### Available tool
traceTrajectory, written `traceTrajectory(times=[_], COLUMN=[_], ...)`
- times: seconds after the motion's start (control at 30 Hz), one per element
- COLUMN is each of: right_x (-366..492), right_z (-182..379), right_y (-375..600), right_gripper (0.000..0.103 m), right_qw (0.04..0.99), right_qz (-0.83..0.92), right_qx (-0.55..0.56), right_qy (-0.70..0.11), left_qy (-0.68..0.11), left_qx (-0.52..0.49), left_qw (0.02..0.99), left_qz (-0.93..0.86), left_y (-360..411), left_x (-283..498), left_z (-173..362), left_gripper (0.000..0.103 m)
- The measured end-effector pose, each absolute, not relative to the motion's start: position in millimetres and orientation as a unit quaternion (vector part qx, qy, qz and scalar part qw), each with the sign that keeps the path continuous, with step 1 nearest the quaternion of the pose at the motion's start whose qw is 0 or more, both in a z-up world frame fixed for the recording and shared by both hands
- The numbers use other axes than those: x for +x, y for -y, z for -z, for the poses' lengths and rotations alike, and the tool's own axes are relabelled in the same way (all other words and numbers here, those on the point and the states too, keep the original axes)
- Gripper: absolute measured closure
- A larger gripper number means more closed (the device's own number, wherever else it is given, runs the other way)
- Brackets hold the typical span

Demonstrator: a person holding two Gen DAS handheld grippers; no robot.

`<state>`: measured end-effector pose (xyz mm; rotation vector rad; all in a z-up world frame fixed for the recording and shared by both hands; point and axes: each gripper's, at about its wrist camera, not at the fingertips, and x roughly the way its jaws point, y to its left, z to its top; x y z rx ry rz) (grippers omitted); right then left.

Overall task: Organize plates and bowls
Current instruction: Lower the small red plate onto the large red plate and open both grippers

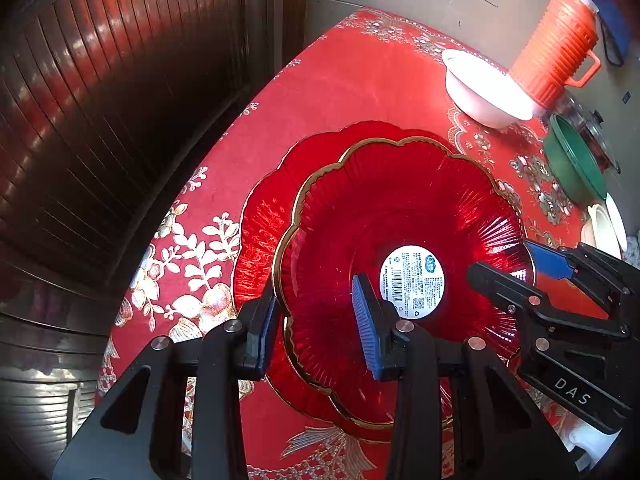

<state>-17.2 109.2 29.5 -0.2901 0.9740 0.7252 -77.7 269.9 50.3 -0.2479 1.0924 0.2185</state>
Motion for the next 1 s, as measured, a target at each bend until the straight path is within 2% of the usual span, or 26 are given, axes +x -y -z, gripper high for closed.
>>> traceTrajectory(times=[0.33,1.0], right_x=[-10.5,-28.6], right_z=[-10.8,-7.7], right_y=[-125.9,-131.8], right_gripper=[0.054,0.05], right_qw=[0.803,0.806], right_qz=[-0.324,-0.306], right_qx=[-0.176,-0.26], right_qy=[-0.469,-0.435], left_qy=[-0.515,-0.492], left_qx=[-0.095,-0.069], left_qw=[0.843,0.857], left_qz=[-0.119,-0.133], left_y=[-267.8,-258.5], left_x=[-68.6,-75.5], left_z=[-40.0,-38.9], left_gripper=[0.068,0.066])
